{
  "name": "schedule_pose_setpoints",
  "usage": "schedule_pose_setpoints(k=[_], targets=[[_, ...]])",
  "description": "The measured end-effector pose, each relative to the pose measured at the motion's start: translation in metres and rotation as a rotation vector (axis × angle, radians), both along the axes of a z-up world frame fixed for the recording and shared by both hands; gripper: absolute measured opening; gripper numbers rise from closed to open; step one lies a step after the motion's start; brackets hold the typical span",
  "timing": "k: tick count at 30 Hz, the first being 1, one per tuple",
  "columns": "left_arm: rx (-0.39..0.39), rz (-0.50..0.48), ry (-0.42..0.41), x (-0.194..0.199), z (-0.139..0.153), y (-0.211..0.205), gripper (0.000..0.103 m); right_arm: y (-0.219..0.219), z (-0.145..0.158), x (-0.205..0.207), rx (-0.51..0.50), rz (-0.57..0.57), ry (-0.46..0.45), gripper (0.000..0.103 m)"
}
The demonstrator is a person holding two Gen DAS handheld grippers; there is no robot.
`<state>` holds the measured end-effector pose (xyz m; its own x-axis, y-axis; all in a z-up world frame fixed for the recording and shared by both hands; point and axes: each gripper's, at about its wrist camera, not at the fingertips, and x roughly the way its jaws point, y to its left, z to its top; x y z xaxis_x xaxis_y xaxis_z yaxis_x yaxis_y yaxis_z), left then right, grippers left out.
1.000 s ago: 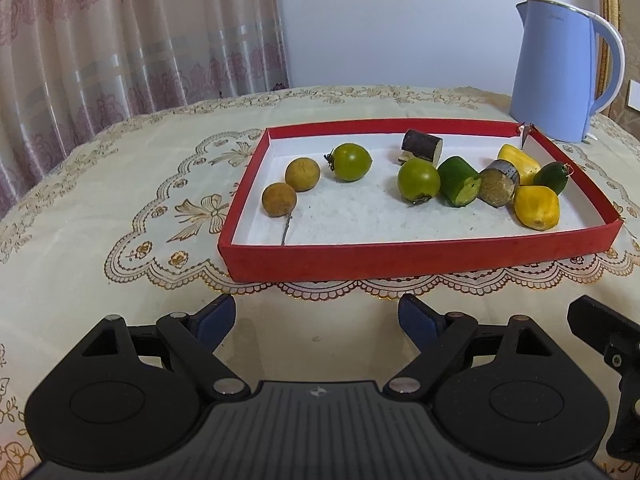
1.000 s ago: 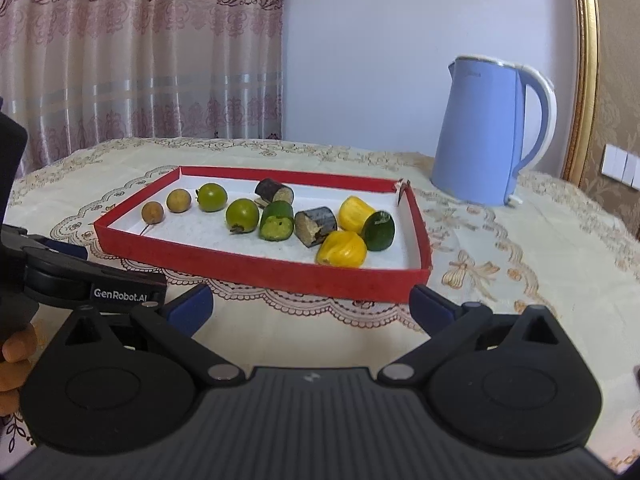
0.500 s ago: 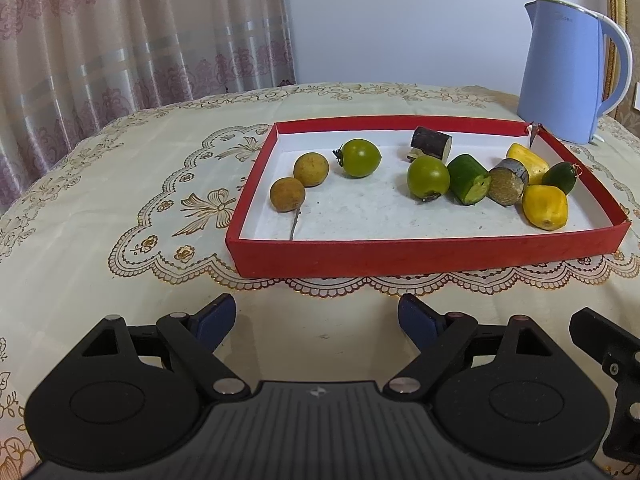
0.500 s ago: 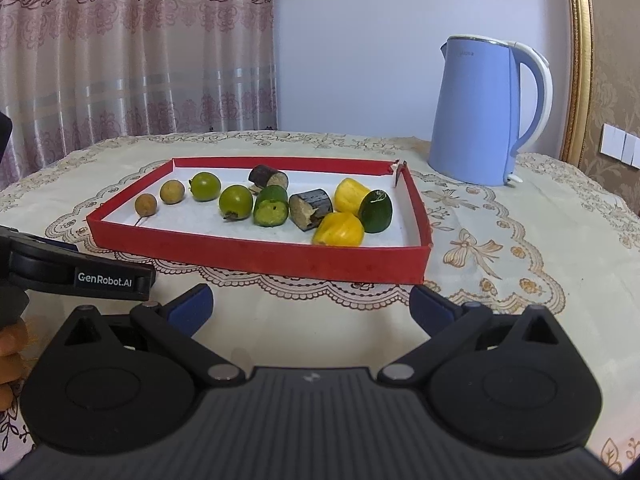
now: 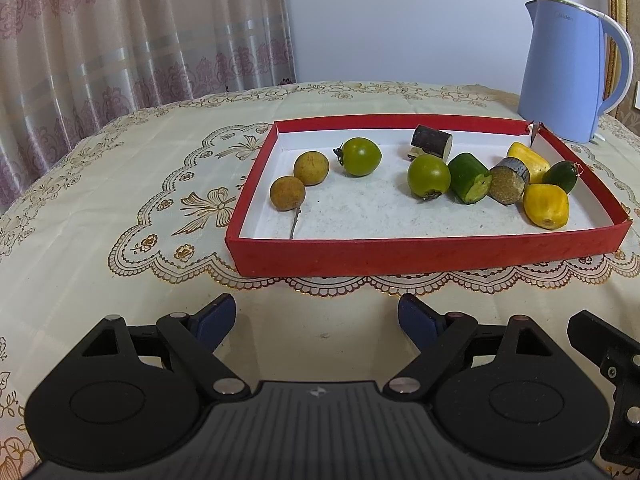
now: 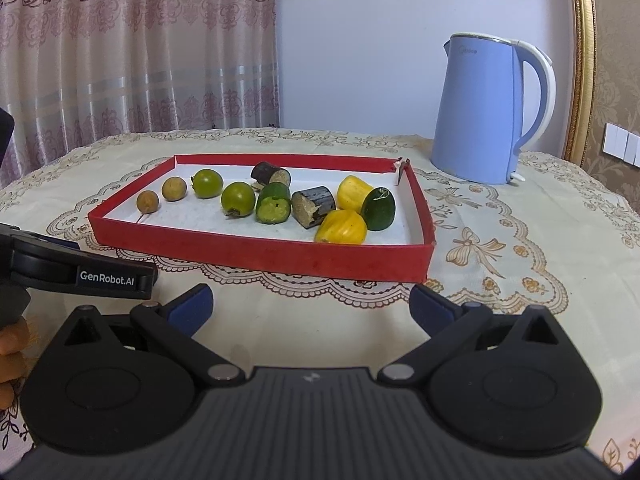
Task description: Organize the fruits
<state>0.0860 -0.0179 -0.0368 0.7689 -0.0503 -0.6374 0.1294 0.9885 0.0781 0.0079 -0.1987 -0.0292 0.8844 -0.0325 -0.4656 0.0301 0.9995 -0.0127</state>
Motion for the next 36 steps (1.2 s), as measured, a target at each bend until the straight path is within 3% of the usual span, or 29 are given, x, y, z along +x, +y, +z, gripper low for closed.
schedule_pose_setpoints(k=[36], targets=[[0.006,0.024,-0.001,0.0008,-0.0008,0.0019,0.089,0.0013,-0.0017,0.0012,0.001,0.012,0.006,0.103]])
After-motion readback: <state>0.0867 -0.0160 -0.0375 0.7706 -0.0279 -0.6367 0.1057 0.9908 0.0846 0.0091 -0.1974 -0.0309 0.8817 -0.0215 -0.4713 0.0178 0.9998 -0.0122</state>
